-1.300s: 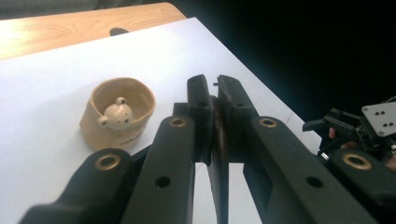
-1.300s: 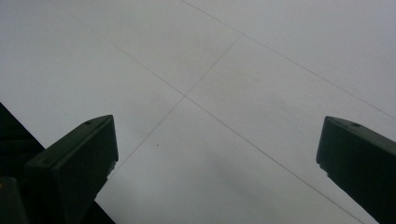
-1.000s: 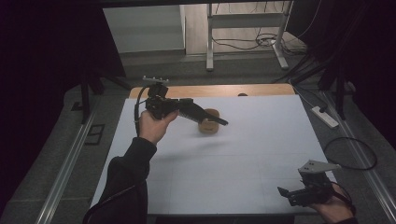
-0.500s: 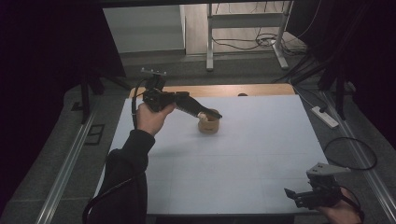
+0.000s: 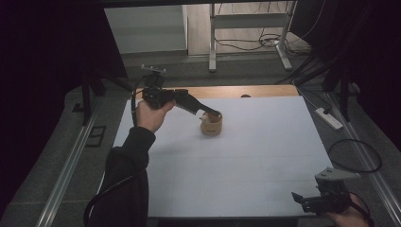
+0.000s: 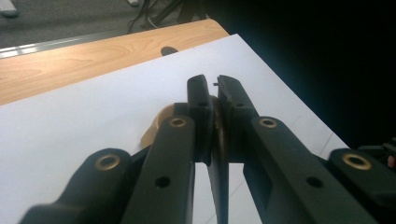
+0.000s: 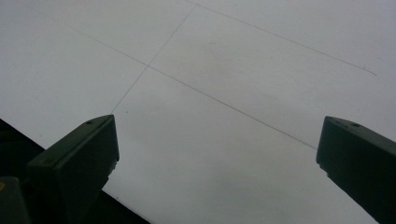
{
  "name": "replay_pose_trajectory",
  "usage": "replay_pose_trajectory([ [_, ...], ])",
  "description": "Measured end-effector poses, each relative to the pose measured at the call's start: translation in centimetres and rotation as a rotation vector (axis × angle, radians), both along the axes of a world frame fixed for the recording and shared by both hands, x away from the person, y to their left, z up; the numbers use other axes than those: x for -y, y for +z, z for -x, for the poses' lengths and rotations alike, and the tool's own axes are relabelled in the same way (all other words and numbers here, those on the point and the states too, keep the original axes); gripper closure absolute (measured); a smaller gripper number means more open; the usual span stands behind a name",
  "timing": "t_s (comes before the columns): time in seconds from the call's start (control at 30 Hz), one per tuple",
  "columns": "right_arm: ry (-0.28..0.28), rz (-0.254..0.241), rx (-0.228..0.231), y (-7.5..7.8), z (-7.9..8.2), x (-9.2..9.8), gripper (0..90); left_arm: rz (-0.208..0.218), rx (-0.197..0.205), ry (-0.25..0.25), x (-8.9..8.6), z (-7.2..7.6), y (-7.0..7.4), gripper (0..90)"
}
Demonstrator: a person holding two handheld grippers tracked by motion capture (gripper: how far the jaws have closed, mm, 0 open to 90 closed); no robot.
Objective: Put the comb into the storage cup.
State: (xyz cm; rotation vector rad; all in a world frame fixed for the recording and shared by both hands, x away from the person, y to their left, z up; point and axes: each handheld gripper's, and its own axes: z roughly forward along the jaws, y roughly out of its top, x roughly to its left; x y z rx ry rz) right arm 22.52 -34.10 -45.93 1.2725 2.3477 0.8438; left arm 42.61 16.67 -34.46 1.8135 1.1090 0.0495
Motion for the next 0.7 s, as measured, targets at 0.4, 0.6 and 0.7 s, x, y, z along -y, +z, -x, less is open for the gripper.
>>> replay_pose_trajectory([
  [0.4, -0.007, -0.002, 0.009, 0.1, 0.3, 0.2, 0.0, -0.019, -0.02, 0.011, -0.1, -1.3, -0.2, 83.5],
  [0.6, -0.007, -0.002, 0.011, 0.1, 0.4, 0.2, 0.0, -0.029, -0.034, 0.016, 0.1, -1.9, -0.4, 83.5],
  [0.7, -0.007, -0.003, 0.012, 0.1, 0.4, 0.2, 0.0, -0.039, -0.043, 0.019, 0.2, -2.3, -0.7, 83.5],
])
